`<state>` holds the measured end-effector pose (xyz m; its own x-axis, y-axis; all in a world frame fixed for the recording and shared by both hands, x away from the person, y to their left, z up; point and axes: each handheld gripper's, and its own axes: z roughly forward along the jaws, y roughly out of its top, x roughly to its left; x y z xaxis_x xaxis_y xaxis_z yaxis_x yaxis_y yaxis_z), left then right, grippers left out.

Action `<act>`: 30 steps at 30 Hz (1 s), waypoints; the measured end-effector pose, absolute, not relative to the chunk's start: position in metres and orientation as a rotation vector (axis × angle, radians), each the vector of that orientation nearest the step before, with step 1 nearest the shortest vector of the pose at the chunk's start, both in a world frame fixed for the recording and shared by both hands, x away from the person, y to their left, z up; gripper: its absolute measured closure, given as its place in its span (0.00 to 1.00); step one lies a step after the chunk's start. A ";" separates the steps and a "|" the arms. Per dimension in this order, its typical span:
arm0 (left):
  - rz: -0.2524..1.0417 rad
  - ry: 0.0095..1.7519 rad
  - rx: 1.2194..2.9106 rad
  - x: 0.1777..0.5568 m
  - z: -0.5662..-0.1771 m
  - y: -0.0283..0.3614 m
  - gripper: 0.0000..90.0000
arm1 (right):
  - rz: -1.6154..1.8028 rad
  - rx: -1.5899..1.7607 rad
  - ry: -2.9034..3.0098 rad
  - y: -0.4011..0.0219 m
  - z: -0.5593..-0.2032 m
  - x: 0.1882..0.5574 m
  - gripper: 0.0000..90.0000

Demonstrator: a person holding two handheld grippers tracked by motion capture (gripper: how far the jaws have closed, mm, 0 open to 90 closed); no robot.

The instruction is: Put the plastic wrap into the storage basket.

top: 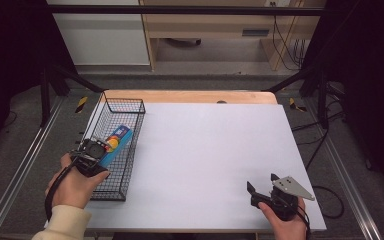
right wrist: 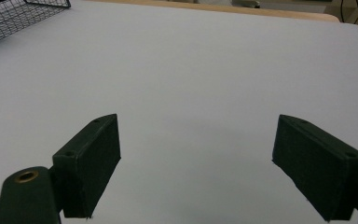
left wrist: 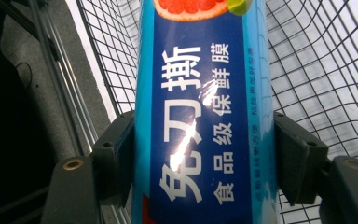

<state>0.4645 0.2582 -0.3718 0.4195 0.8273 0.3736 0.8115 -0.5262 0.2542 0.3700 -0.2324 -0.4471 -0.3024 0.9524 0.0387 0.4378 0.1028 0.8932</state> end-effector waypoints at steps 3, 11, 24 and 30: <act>0.713 1.514 2.630 0.466 -0.375 0.258 0.36 | 1.153 1.357 1.810 -0.232 -0.447 0.370 0.17; 0.711 1.519 2.674 0.469 -0.377 0.254 0.36 | 1.154 1.356 1.814 -0.232 -0.447 0.370 0.17; 0.688 1.523 2.745 0.475 -0.381 0.250 0.36 | 1.153 1.357 1.821 -0.232 -0.448 0.371 0.17; 0.678 1.518 2.774 0.476 -0.381 0.249 0.36 | 1.152 1.358 1.819 -0.232 -0.448 0.371 0.17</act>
